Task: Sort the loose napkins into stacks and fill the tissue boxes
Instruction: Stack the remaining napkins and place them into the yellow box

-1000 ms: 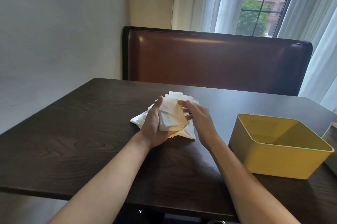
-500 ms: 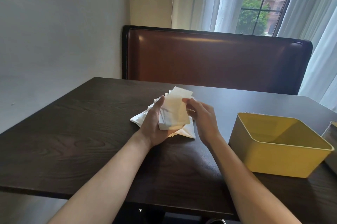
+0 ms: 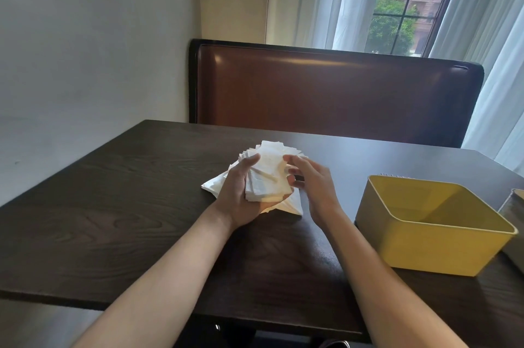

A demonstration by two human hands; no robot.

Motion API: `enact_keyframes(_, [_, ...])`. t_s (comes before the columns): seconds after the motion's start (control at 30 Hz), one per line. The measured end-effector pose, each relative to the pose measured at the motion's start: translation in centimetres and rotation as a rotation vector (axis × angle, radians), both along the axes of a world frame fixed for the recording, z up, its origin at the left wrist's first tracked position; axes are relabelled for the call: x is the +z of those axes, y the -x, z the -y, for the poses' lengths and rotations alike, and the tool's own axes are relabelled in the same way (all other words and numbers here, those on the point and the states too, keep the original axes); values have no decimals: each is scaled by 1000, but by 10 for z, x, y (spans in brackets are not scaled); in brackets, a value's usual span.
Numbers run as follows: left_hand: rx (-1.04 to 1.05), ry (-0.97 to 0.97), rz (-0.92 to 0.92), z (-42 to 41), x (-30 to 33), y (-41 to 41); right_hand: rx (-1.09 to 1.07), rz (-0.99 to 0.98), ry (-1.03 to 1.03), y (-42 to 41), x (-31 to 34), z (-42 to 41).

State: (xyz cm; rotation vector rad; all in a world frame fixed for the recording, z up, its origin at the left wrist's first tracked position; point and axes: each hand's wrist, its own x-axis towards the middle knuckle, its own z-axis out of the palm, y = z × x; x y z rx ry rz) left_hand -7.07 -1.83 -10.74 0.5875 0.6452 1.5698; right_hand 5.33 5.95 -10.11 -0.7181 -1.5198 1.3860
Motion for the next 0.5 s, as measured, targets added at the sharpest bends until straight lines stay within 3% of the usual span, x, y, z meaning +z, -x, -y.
enact_keyframes(0.17, [-27, 25, 51, 1, 1, -1, 8, -35, 58, 1, -3, -5])
enact_keyframes(0.27, [-33, 34, 119, 1, 1, -1, 19, -251, 111, -2, 4, -5])
enact_keyframes(0.37, [-76, 32, 150, 1, 2, -1, 178, -472, 196, -9, 12, -1])
enact_keyframes(0.5, [-33, 42, 94, -4, -2, 1, 287, -411, 162, -11, 10, 0])
